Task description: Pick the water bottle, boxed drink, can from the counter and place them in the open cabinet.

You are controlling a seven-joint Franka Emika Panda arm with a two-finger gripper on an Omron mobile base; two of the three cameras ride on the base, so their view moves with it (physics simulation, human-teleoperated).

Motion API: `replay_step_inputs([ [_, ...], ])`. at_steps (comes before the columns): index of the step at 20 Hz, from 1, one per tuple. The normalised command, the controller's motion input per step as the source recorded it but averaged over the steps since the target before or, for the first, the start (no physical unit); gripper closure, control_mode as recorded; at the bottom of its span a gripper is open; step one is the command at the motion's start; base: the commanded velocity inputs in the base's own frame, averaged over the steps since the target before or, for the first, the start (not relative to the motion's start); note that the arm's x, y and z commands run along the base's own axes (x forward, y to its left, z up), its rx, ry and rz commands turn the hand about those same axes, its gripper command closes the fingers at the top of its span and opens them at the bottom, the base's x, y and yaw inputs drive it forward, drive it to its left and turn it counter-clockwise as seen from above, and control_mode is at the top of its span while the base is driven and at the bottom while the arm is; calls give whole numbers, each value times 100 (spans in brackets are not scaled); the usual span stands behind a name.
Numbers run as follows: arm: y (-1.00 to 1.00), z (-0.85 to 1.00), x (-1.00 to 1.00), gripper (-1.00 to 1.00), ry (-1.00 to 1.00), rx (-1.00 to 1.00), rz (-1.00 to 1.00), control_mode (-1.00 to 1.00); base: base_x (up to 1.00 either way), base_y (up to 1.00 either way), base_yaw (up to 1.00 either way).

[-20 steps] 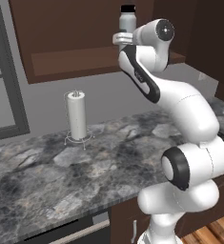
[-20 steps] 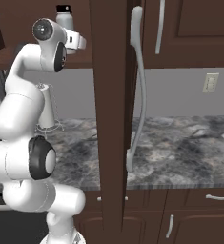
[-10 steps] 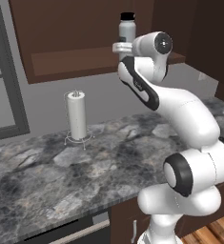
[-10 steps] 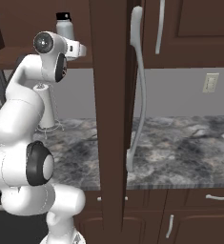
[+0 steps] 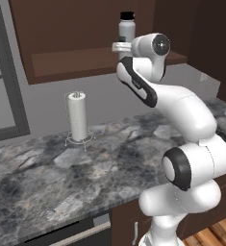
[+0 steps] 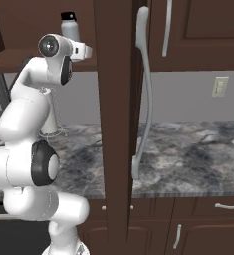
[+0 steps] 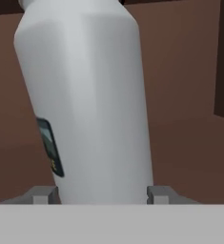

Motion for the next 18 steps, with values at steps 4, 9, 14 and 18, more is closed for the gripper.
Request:
replay_step_inputs([
  [4, 0, -1, 51, 100, -1, 0, -3, -100, 0, 0, 0],
  [9, 0, -5, 50, 100, -1, 0, -2, -100, 0, 0, 0],
  [14, 1, -14, 44, 100, 0, 0, -2, -100, 0, 0, 0],
  [18, 0, -30, 26, 100, 0, 0, 0, -100, 0, 0, 0],
])
